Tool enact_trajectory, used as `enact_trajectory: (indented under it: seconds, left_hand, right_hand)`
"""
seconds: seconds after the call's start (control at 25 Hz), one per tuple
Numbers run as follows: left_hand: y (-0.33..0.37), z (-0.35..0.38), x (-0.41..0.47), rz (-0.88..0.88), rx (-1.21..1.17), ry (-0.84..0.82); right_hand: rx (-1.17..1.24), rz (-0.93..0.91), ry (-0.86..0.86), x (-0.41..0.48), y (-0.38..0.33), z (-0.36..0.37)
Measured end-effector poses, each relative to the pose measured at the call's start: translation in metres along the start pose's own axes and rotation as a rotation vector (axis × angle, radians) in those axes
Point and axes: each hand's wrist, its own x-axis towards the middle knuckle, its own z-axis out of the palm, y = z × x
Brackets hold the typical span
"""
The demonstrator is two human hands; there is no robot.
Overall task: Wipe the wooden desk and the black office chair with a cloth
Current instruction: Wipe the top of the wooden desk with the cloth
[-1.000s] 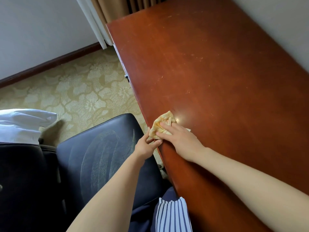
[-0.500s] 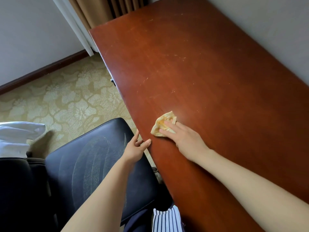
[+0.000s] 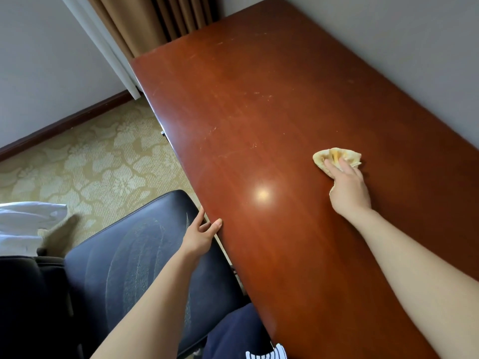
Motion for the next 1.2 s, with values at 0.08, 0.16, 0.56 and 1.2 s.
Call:
enact_trajectory:
  seconds: [0.08,0.16,0.56,1.2]
  left_hand:
    - [0.0,0.0,-0.001,0.001,0.021,-0.009]
    - [-0.001,-0.001,-0.002,-0.009,0.032,-0.016]
    - [0.003,-0.003,0.007,-0.046,0.192,0.072]
    - [0.092,0.029,0.034,0.259,0.826,0.235]
  right_hand:
    - [0.015,-0.026,-0.021,-0.013,0.001,0.004]
    - [-0.002,-0.102,-0.087,-0.027,0.003,0.007]
    - [-0.099,-0.28,-0.152,-0.093,-0.01,0.015]
    - [0.07,-0.32,-0.087,-0.104,-0.004,0.01]
